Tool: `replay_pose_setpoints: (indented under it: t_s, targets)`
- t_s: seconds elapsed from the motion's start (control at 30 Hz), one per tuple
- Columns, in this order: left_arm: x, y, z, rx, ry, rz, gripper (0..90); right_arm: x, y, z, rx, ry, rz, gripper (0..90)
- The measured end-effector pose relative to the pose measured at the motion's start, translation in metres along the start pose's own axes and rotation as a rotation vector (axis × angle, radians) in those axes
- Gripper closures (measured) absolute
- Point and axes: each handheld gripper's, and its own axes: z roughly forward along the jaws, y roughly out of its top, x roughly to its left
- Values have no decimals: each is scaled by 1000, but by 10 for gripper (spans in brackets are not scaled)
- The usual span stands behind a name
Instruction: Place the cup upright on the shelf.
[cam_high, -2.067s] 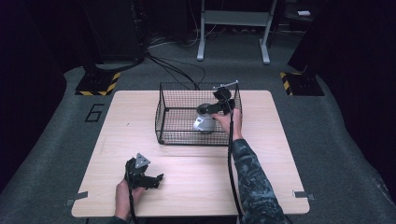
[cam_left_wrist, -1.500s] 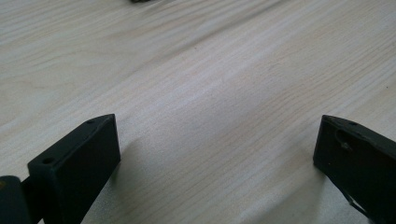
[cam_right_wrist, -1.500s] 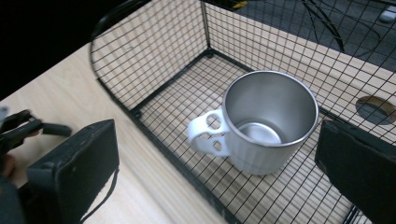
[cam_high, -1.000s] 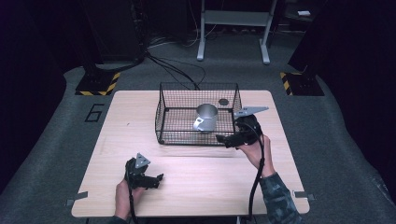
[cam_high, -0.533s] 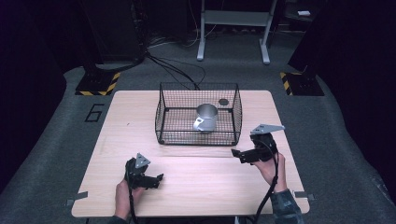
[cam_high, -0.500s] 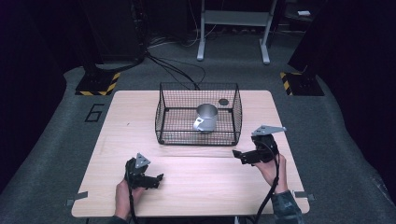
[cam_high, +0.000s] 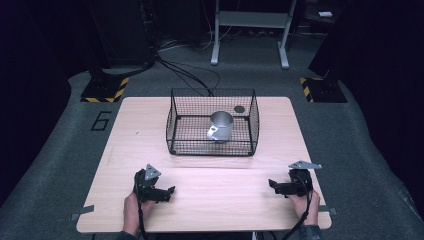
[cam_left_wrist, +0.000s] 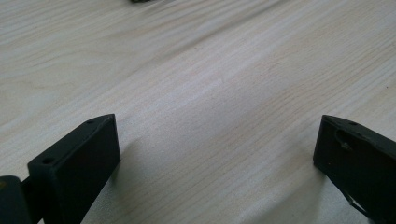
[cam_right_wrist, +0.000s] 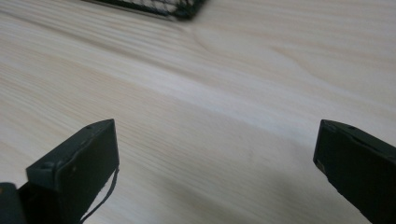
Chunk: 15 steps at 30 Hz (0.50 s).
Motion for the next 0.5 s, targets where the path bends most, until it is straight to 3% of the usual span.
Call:
replay_pose_setpoints:
  t_s: [0.07, 0.27, 0.37, 0.5]
  targets:
    - [0, 0, 0, -4, 2, 0, 5, -5, -11, 3, -1, -45, 20, 0]
    - [0, 0, 0, 0, 0, 1, 5, -9, -20, 4, -15, -90, 18, 0]
    - [0, 0, 0, -3, 3, -1, 4, -6, -19, 7, 11, -139, -39, 0]
    - [0, 0, 0, -1, 2, -1, 4, -7, -19, 7, 9, -137, -39, 0]
